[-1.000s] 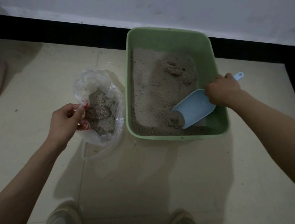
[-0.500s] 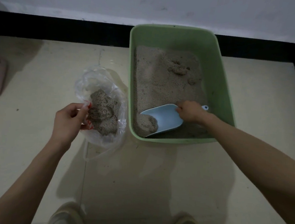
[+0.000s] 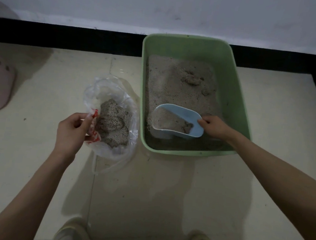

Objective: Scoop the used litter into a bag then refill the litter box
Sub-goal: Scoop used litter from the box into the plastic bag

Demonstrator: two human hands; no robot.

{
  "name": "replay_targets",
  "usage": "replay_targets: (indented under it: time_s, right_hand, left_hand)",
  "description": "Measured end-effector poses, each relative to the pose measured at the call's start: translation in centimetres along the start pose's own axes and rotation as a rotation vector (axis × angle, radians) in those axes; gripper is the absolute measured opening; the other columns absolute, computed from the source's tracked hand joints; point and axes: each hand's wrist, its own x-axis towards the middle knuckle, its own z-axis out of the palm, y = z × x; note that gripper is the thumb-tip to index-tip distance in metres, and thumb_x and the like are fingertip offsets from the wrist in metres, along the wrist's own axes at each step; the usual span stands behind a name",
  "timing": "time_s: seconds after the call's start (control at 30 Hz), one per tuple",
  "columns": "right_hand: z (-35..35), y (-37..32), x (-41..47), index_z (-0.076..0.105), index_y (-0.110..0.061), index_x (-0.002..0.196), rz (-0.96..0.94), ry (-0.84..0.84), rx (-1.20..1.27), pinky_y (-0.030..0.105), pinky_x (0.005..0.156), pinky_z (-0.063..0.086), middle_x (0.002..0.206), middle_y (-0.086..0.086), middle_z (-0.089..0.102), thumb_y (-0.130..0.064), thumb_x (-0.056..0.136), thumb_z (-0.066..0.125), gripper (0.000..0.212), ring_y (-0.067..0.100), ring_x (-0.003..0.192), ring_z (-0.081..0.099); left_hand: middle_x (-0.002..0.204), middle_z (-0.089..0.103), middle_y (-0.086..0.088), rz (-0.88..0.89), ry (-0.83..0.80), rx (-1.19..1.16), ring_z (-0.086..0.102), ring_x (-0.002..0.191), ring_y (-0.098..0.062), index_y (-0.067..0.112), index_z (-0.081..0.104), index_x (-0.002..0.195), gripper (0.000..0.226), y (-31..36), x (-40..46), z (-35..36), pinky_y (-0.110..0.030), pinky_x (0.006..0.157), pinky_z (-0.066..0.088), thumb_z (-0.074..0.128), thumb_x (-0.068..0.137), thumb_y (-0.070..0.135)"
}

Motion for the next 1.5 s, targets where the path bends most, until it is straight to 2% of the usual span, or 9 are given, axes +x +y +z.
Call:
replay_targets:
  time_s: [0.07,0.23,0.4,0.6,0.73,0.9,1.03,1.17,1.5]
  right_hand:
    - [-0.2,0.1,-0.3,0.062,0.012,0.099,0.032,0.043,0.107,0.027,0.065,0.032,0.099,0.028,0.062,-0.022,0.099,0.042,0.039,0.019,0.079,0.046]
    - [-1.0,-0.5,-1.4,0.056,-0.005,0.074,0.102,0.133,0.287,0.027,0.052,0.028,0.068,0.008,0.046,-0.022,0.099,0.042,0.033,0.015,0.057,0.036]
    - [-1.0,-0.2,-1.6,0.057,0.020,0.101,0.156,0.236,0.387,0.027,0.068,0.030,0.086,0.011,0.049,-0.020,0.098,0.043,0.042,0.018,0.078,0.042]
    - [-1.0,-0.5,-2.6,0.054,0.005,0.078,0.066,0.321,0.395,0.019,0.045,0.027,0.080,0.012,0.046,-0.021,0.099,0.042,0.036,0.017,0.072,0.038]
    - [-1.0,-2.2,-3.5,0.057,0.014,0.085,0.000,0.279,0.368,0.026,0.052,0.027,0.079,0.013,0.049,-0.023,0.099,0.042,0.042,0.017,0.071,0.040]
    - [-0.8,-5.8,-4.8,0.066,0.009,0.094,-0.089,0.140,0.352,0.027,0.066,0.035,0.085,0.019,0.060,-0.026,0.099,0.044,0.041,0.016,0.068,0.049]
    - [-0.8,-9.9,-5.3,0.064,-0.002,0.078,-0.169,0.004,0.168,0.016,0.049,0.038,0.069,0.009,0.058,-0.028,0.099,0.042,0.040,0.004,0.049,0.050]
    - [0.2,-14.6,-4.9,0.045,-0.011,0.057,-0.229,0.044,-0.181,0.023,0.048,0.029,0.054,0.002,0.045,-0.028,0.098,0.041,0.045,0.016,0.049,0.043]
    - [1.3,-21.9,-6.3,0.047,-0.012,0.085,-0.413,0.092,-0.731,0.024,0.047,0.025,0.065,-0.001,0.043,-0.018,0.095,0.048,0.011,0.012,0.054,0.040]
  left_hand:
    - [0.042,0.053,0.011,0.011,0.001,0.000,0.050,0.041,-0.001,0.007,0.061,0.095,0.010,0.0,-0.1,-0.1,-0.017,0.046,0.052,0.054,0.093,0.014]
    - [0.043,0.054,0.012,0.011,-0.003,-0.019,0.050,0.041,0.000,0.006,0.060,0.095,0.010,0.0,-0.2,-0.3,-0.016,0.045,0.051,0.054,0.094,0.014]
    - [0.060,0.053,-0.011,0.021,0.025,-0.040,0.050,0.042,-0.001,0.004,0.060,0.097,0.012,0.2,-0.2,-0.4,-0.017,0.046,0.052,0.053,0.094,0.013]
    - [0.047,0.055,0.003,0.012,0.039,-0.057,0.049,0.040,-0.001,0.006,0.060,0.095,0.010,0.0,-0.1,-0.3,-0.016,0.044,0.051,0.053,0.094,0.013]
    - [0.061,0.052,-0.012,0.017,0.050,-0.047,0.049,0.041,-0.001,0.005,0.061,0.095,0.012,0.0,0.0,-0.3,-0.017,0.045,0.051,0.054,0.094,0.014]
    - [0.062,0.051,-0.013,0.015,0.060,-0.060,0.048,0.039,-0.001,0.004,0.060,0.095,0.011,0.1,0.0,-0.3,-0.018,0.045,0.051,0.054,0.094,0.013]
    - [0.059,0.049,-0.012,0.004,0.076,-0.085,0.049,0.041,-0.001,0.004,0.060,0.093,0.012,0.2,0.1,-0.7,-0.018,0.045,0.051,0.054,0.094,0.014]
    - [0.058,0.049,-0.012,-0.010,0.089,-0.114,0.049,0.041,-0.002,0.010,0.061,0.083,0.014,0.1,0.3,-1.1,-0.019,0.045,0.051,0.053,0.094,0.015]
    - [0.058,0.048,-0.013,-0.040,0.099,-0.134,0.048,0.040,-0.002,0.005,0.061,0.092,0.013,-0.3,0.7,-1.1,-0.019,0.046,0.052,0.053,0.094,0.016]
